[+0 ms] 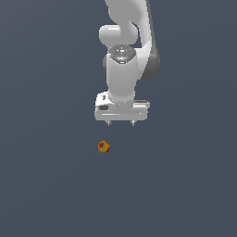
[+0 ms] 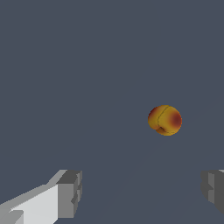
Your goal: Pick up the object and move it to a goal position.
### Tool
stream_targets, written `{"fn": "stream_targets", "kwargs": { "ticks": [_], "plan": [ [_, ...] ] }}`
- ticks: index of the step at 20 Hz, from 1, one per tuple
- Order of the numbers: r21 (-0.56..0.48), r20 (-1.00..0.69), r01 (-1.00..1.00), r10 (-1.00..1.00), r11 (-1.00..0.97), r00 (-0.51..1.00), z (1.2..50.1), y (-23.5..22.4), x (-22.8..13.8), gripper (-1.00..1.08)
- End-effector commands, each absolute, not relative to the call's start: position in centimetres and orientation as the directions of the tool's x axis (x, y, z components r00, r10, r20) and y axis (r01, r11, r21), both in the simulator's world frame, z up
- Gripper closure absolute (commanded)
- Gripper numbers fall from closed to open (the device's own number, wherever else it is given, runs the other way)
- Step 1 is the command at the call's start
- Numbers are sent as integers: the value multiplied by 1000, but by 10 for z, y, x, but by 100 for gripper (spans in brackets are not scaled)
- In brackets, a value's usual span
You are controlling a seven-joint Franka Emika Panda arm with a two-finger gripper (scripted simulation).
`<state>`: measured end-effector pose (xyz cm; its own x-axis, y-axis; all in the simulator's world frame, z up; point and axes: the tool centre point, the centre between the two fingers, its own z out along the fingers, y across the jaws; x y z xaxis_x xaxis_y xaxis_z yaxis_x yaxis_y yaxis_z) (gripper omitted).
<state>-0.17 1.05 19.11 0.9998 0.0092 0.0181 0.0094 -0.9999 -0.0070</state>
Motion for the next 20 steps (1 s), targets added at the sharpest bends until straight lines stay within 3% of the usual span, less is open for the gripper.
{"fn": "stream_targets", "kwargs": {
  "ticks": [1,20],
  "plan": [
    [-7,18,9,9,-1000,1000,191,10,-2,-92],
    [-1,23,12,12,-1000,1000,201,8,0,-92]
  ]
}}
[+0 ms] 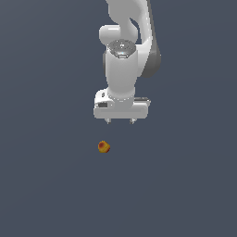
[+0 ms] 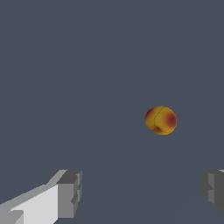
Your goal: Pick up the object and move it to a goal position.
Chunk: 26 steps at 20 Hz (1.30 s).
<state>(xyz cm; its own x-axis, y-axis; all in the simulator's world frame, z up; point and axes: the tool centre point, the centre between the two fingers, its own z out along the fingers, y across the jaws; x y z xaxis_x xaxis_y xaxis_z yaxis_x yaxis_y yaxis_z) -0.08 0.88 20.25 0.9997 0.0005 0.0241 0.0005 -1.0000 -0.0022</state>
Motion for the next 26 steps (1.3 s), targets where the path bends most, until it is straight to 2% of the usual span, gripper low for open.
{"fn": "stream_targets", "kwargs": {
  "ticks": [1,13,26],
  "plan": [
    [-1,23,22,22,-1000,999,200,7,0,-92],
    [10,14,235,235,-972,972,174,-13,11,-92],
    [12,1,522,522,-853,853,135,-41,23,-92]
  ]
}}
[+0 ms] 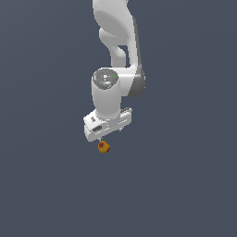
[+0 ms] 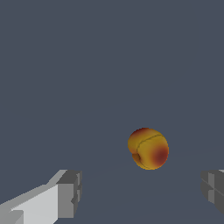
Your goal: Pick up the object and move it to a goal position.
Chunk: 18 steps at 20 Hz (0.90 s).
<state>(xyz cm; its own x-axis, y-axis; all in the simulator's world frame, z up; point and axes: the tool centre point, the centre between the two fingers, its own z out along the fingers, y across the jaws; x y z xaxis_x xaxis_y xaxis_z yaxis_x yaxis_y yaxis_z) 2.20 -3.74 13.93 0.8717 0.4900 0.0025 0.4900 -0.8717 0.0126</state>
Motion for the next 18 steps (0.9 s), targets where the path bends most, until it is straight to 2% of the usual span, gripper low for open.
{"fn": "stream_targets", "kwargs": {
  "ticks": [1,18],
  "plan": [
    [12,1,543,543,-840,840,132,-43,24,-92],
    [1,-1,781,781,-624,624,89,-72,32,-92]
  ]
}}
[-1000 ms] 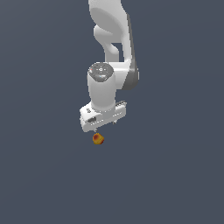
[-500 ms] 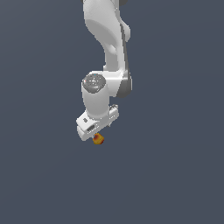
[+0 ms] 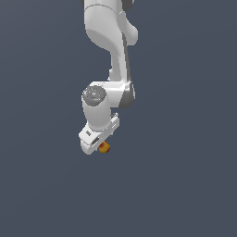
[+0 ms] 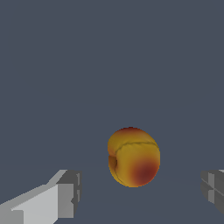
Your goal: Pick up the object and move it to a goal position.
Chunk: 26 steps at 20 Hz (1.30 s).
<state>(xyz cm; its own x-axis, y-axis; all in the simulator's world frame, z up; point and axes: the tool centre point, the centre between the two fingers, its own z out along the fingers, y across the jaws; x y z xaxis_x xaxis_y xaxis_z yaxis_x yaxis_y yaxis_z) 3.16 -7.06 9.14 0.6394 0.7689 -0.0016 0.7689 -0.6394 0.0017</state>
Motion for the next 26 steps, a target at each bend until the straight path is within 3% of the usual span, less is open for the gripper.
{"fn": "stream_targets", "kwargs": {
  "ticks": [1,12,26],
  "plan": [
    [1,-1,787,787,-617,617,88,-73,32,-92],
    [0,0,802,802,-597,597,81,-76,32,-92],
    [0,0,805,805,-594,594,34,-75,33,-92]
  ]
}}
